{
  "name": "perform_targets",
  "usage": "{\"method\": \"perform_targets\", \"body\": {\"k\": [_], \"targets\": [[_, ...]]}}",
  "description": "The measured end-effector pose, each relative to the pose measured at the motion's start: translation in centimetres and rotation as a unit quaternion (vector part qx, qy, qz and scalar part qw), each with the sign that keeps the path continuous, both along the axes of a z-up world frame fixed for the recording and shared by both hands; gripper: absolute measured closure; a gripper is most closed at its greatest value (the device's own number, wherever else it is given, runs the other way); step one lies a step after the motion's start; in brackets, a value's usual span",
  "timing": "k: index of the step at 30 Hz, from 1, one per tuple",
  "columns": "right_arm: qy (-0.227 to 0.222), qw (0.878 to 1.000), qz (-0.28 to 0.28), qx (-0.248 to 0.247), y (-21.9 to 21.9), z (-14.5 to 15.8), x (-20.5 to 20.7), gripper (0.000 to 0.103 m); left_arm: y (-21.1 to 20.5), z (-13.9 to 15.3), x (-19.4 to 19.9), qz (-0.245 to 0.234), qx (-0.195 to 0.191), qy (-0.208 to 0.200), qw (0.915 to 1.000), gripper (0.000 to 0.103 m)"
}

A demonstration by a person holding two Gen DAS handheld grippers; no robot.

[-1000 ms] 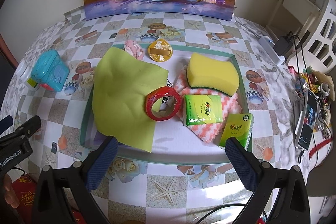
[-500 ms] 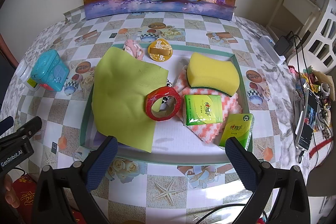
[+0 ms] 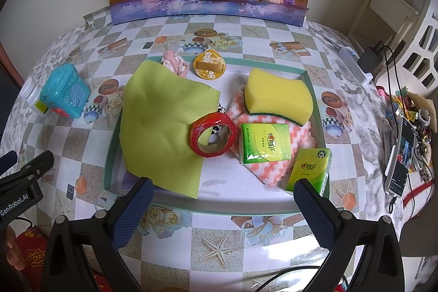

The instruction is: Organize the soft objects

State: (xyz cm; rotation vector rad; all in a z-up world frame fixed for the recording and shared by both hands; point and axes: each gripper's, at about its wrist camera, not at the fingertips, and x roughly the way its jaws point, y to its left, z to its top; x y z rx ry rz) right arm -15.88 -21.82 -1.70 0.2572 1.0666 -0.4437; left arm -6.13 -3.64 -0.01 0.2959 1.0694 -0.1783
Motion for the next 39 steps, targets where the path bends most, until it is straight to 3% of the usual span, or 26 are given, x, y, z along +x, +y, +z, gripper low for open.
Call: {"method": "perform_targets", "body": {"k": [39], "targets": [[0.001, 1.0, 0.0, 0.0, -0.1, -0.06, -0.03, 0.0, -0.09, 0.17, -0.05, 0.005, -0.002, -0.003, 1.0, 0.008]]}}
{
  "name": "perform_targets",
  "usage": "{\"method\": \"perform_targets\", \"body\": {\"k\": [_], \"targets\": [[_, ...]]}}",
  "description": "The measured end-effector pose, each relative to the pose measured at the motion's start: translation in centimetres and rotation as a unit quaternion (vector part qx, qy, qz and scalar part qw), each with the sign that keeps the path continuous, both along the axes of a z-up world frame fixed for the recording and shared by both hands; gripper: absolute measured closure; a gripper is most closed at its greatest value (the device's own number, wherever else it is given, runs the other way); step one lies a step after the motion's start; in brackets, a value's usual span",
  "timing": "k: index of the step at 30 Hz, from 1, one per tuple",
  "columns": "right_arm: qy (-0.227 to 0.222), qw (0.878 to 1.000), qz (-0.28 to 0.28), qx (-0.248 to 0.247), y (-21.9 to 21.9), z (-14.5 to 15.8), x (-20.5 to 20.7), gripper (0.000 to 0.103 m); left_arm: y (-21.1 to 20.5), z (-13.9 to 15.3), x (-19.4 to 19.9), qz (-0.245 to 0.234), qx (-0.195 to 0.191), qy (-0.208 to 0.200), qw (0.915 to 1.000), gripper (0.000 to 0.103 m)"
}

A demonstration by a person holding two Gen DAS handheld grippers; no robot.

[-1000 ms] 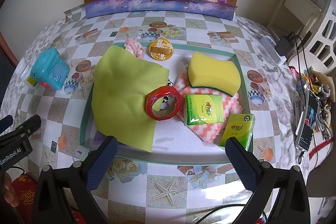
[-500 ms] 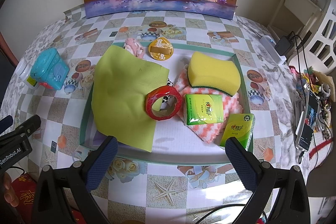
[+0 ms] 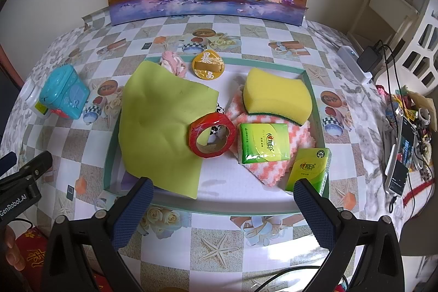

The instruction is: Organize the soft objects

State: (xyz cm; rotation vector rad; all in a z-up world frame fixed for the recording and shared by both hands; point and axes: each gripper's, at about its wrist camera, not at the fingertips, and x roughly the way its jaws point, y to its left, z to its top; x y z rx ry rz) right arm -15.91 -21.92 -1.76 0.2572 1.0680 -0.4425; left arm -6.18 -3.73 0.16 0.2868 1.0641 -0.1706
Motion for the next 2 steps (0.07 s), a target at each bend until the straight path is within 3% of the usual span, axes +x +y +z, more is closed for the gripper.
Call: {"method": "perform_targets", "body": {"k": [2], "targets": [[0.0, 1.0, 0.0, 0.0, 0.01, 0.01, -0.01, 0.0, -0.05, -0.05, 0.0, -0.001, -0.002, 0.002, 1.0, 0.008]]}}
